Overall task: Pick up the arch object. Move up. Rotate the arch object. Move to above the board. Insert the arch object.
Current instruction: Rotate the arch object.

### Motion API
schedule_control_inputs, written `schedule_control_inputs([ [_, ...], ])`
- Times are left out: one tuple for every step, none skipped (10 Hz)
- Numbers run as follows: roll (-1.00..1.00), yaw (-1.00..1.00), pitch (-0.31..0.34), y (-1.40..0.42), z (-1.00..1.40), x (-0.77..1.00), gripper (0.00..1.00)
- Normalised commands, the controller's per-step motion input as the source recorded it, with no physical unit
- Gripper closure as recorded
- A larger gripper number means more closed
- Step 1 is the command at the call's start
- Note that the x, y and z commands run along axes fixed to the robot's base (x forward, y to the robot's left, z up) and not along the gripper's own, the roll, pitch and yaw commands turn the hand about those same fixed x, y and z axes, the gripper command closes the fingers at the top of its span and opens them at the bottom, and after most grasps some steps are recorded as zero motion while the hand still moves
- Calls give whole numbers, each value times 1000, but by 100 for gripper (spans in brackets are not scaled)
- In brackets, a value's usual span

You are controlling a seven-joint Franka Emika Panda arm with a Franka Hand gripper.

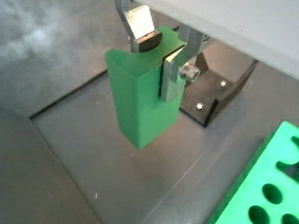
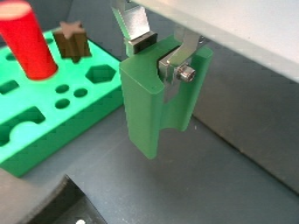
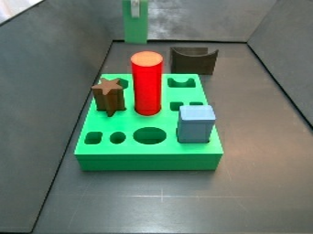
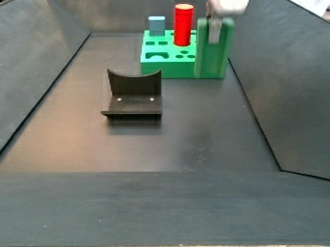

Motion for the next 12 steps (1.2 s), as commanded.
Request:
schedule_control_inputs([
  [-173,-40,-65,11,-1000,15,100],
  [-173,-39,-68,12,-1000,17,100],
  [-174,-39,-68,13,-1000,21,100],
  [-175,-39,-66,15,-1000,22,100],
  [-175,-39,-68,15,-940,22,100],
  [-176,-39,-69,14,-722,18,100],
  [-176,-39,-69,14,-562,19,100],
  [-177,-38,-64,15,-349,21,100],
  [-180,-38,-44,13,-274,5,100],
  [-180,-38,-44,13,-274,5,100],
  [-181,-38,-40,11,-280,-2,100],
  [-180,-39,-42,10,-277,3,100],
])
